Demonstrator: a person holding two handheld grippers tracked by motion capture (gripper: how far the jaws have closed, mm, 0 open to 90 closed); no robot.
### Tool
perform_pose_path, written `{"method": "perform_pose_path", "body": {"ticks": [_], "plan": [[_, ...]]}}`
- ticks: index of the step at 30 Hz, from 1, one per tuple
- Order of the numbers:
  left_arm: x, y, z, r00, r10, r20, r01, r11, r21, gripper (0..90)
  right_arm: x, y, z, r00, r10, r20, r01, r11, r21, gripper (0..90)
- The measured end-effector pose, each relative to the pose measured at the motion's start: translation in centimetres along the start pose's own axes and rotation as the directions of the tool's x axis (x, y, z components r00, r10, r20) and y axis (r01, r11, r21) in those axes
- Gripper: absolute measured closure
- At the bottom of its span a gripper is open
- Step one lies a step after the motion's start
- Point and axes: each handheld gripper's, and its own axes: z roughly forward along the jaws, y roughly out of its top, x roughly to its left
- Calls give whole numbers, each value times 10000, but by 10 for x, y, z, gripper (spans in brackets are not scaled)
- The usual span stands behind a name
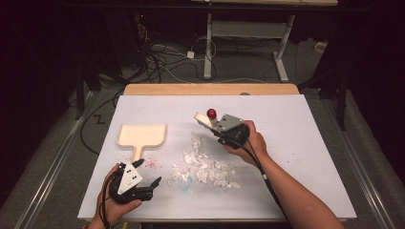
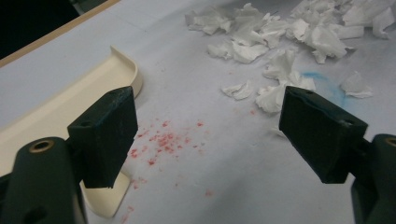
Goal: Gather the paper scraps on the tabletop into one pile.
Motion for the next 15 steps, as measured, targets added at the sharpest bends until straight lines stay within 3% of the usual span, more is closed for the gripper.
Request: {"method": "perform_pose_path", "body": {"ticks": [4,6,8,11,13,15], "plan": [[0,-1,0,9998,-188,69,188,9998,50,187,-3,4,27,9997,66,-221,-62,9998,199,681],[1,-1,1,10000,-50,50,50,10000,3,187,-3,4,36,9981,3,-609,11,9997,233,682],[1,-1,1,10000,-61,75,61,10000,22,187,0,5,41,9980,40,-634,-26,9998,217,682],[1,-1,1,10000,-35,80,35,10000,17,187,7,7,42,9936,-98,-1121,111,9999,104,681],[0,0,1,10000,-42,47,42,10000,-20,187,12,7,41,9906,-433,-1298,446,9990,71,681],[0,0,1,10000,-12,17,12,10000,4,187,16,6,38,9812,-467,-1872,457,9989,-96,681]]}}
